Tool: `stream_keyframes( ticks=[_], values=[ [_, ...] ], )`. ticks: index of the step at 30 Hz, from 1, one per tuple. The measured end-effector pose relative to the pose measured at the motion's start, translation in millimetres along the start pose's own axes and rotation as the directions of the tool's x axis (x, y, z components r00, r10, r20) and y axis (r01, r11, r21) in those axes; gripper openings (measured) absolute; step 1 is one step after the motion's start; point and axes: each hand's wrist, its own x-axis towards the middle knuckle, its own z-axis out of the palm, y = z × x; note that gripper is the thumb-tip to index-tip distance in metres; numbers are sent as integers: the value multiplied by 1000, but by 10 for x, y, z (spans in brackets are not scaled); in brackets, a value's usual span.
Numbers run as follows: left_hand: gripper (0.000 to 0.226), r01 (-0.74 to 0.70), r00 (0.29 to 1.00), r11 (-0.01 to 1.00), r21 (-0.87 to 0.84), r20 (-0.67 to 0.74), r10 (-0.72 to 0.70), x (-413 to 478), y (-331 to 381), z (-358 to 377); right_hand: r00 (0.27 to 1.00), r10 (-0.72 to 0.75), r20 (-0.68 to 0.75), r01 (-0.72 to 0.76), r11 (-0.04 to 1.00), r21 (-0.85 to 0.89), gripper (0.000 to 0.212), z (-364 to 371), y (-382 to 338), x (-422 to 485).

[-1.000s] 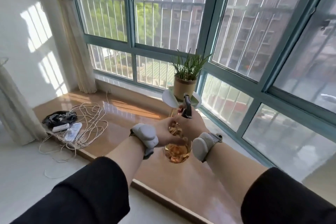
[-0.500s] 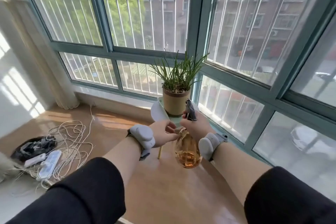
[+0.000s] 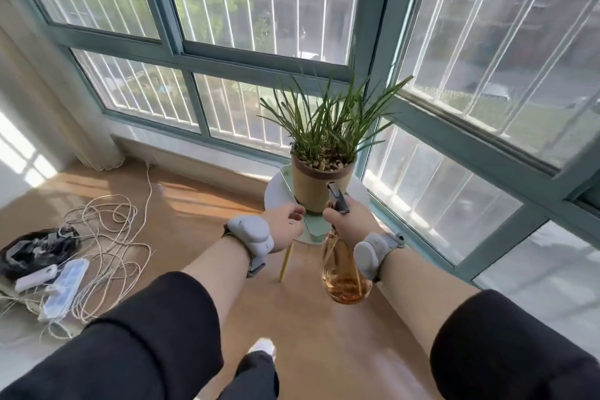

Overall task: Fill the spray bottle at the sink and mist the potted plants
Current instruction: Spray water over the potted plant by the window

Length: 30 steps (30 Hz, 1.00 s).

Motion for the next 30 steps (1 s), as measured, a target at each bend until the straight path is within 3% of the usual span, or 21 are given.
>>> stream_keyframes(
  ticks=[7, 11, 19, 30],
  values=[
    [50, -46, 992, 995, 91, 119, 35, 1392, -267, -314, 988, 154, -23, -155, 986, -67, 19, 264, 1, 1146],
    [52, -80, 962, 987, 137, 271, 40, 2071, -329, -500, 955, 297, 23, -293, 951, -94, 18, 377, -61, 1677],
    [54, -207, 913, 945, 253, 397, 93, 2521, -339, -511, 923, 369, 108, -352, 924, -150, 22, 432, -66, 2016],
    [54, -182, 900, 937, 298, 434, 37, 2686, -188, -310, 899, 410, 153, -408, 912, -47, 21, 272, 283, 2108]
  ],
)
